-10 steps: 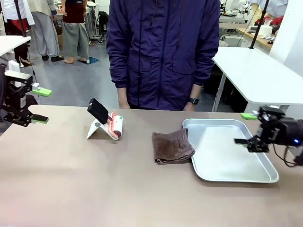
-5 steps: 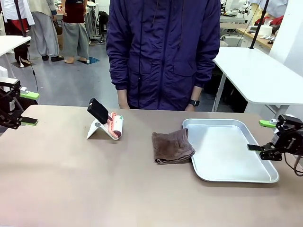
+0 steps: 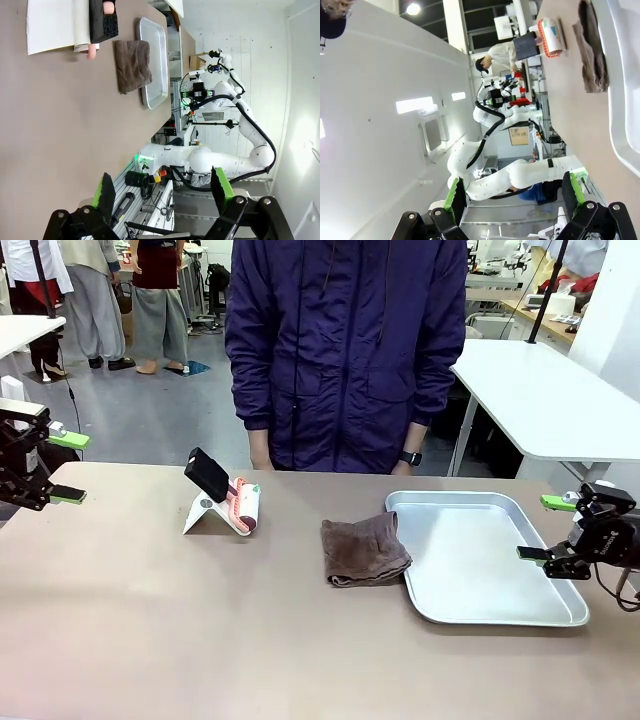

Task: Clean the surface of the table.
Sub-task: Return the Lint Roller and towel to their original positions.

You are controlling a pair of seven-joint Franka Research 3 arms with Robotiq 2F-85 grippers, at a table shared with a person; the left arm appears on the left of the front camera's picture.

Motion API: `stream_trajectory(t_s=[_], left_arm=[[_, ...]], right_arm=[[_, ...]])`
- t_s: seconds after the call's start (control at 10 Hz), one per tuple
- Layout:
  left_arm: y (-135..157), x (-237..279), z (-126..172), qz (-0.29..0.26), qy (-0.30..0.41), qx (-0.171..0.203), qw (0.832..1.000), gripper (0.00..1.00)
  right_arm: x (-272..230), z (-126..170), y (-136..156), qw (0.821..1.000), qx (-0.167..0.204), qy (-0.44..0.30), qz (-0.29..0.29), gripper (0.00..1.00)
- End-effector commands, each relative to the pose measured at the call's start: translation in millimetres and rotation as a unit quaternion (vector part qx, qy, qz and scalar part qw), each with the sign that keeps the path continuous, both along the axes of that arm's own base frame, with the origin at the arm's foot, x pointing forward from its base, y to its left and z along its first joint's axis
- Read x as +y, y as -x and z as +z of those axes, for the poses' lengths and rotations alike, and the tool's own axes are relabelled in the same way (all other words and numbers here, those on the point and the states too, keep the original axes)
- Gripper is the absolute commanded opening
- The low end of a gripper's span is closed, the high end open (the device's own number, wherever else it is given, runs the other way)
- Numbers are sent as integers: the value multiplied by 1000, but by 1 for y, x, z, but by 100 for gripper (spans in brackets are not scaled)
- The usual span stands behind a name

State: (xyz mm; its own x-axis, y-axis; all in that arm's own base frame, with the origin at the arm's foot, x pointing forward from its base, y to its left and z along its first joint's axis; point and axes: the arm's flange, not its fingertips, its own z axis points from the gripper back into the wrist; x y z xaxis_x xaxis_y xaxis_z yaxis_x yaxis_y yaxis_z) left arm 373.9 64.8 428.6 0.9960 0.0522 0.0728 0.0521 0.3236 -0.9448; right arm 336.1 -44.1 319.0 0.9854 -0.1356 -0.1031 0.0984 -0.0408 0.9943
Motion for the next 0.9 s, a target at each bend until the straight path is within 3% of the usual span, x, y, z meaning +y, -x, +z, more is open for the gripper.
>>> stream_trajectory(t_s=[0.0, 0.8], left_arm=[[4, -1, 1, 3, 8, 3, 1000, 100], [4, -1, 1, 3, 8, 3, 1000, 100]], right_arm=[[0, 6, -2, 1000, 8, 8, -4, 100], [0, 6, -2, 1000, 8, 8, -4, 100]])
